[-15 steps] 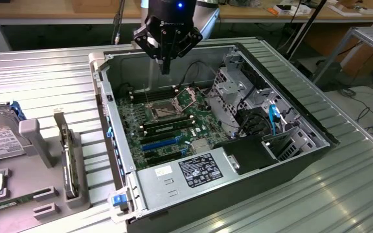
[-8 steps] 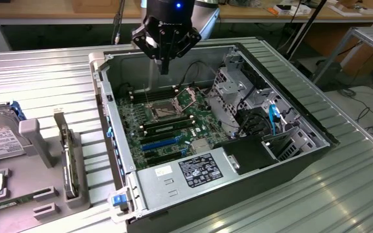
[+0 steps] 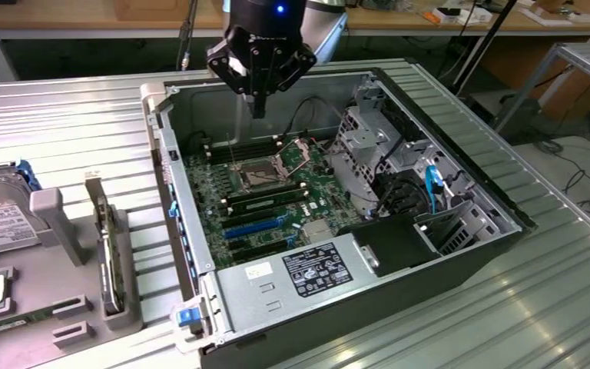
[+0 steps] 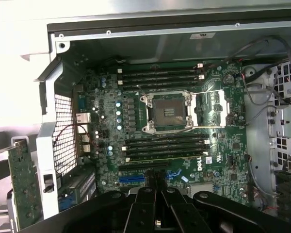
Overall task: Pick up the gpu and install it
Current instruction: 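Reach for the gpu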
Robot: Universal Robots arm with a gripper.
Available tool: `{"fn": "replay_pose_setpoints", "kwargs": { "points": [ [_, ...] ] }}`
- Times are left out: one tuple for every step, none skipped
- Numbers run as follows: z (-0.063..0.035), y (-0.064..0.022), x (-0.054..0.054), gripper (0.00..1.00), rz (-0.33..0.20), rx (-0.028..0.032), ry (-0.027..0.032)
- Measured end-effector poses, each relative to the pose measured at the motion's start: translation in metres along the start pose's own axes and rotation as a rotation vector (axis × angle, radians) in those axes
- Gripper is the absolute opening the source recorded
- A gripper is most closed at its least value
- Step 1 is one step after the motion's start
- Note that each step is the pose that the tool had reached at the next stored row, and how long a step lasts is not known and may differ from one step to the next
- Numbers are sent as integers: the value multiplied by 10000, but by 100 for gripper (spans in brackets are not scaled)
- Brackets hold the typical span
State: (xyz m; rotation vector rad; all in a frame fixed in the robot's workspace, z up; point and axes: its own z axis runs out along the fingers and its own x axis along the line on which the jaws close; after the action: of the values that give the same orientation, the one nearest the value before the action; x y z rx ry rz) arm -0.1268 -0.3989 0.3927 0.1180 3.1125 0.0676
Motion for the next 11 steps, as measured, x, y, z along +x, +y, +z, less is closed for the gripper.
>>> {"fn": "replay_pose_setpoints", "kwargs": {
  "points": [
    [0,0,3,11,0,0,0],
    [1,0,5,11,0,0,0],
    [1,-1,8,11,0,0,0],
    [2,-1,11,11,0,0,0],
    [3,-2,21,11,0,0,0],
    [3,-2,27,11,0,0,0],
    [4,-3,32,11,0,0,0],
    [4,-3,38,11,-1,0,0],
    [5,-4,45,11,0,-1,0],
    [5,-5,58,11,0,0,0],
    [6,-6,70,11,0,0,0]
  ]
}}
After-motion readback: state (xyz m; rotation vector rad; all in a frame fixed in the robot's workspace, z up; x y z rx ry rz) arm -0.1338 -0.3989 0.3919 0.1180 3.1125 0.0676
